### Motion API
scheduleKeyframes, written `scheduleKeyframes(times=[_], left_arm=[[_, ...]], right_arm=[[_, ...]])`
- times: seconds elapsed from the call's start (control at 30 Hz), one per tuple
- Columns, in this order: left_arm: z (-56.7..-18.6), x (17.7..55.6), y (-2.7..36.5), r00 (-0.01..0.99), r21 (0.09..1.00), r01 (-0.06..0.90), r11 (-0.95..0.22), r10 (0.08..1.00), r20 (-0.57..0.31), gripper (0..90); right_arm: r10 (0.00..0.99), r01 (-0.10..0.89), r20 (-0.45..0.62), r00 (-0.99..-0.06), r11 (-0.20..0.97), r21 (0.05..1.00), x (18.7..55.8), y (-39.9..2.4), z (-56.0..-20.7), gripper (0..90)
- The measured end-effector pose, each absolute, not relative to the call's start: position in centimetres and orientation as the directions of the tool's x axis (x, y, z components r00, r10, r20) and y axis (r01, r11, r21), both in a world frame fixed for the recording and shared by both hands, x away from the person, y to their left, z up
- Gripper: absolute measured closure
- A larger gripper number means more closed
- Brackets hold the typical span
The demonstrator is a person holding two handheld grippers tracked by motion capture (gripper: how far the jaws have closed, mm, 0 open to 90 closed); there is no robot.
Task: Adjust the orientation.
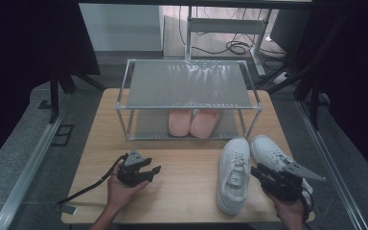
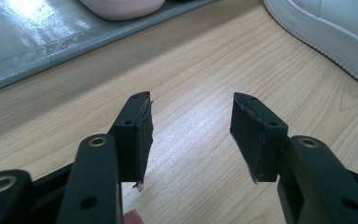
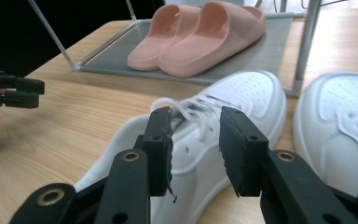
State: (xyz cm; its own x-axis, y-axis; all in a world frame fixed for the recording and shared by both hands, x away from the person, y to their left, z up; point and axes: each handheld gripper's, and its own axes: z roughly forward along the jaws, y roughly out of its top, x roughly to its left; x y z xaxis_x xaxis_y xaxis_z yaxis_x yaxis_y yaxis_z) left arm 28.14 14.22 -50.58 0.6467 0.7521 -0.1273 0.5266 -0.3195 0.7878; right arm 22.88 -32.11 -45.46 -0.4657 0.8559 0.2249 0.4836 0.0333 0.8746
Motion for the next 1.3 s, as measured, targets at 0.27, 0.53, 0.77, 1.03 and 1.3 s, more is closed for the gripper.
scheduleKeyframes(times=[0.27, 0.53, 0.77, 1.03, 1.3], left_arm=[[-50.5, 28.1, 14.3, 0.648, 0.787, 0.525, -0.323, 0.752, -0.123, 49.2], [-51.0, 28.3, 14.0, 0.652, 0.773, 0.535, -0.341, 0.748, -0.121, 49.2], [-50.9, 28.4, 14.0, 0.654, 0.774, 0.535, -0.339, 0.746, -0.126, 49.2], [-50.7, 28.2, 14.2, 0.657, 0.777, 0.528, -0.342, 0.744, -0.12, 49.2], [-51.0, 28.3, 14.0, 0.66, 0.772, 0.533, -0.347, 0.741, -0.123, 49.2]], right_arm=[[0.875, 0.51, 0.235, -0.424, 0.016, 0.86, 21.6, -33.7, -46.3, 71.2], [0.871, 0.553, 0.245, -0.427, 0.037, 0.833, 20.7, -34.4, -47.7, 88.0], [0.878, 0.554, 0.212, -0.428, 0.07, 0.829, 21.7, -33.0, -47.8, 89.8], [0.868, 0.52, 0.179, -0.464, 0.104, 0.848, 21.4, -31.0, -46.9, 89.8], [0.809, 0.477, 0.169, -0.562, 0.15, 0.866, 18.8, -28.0, -45.1, 90.0]])
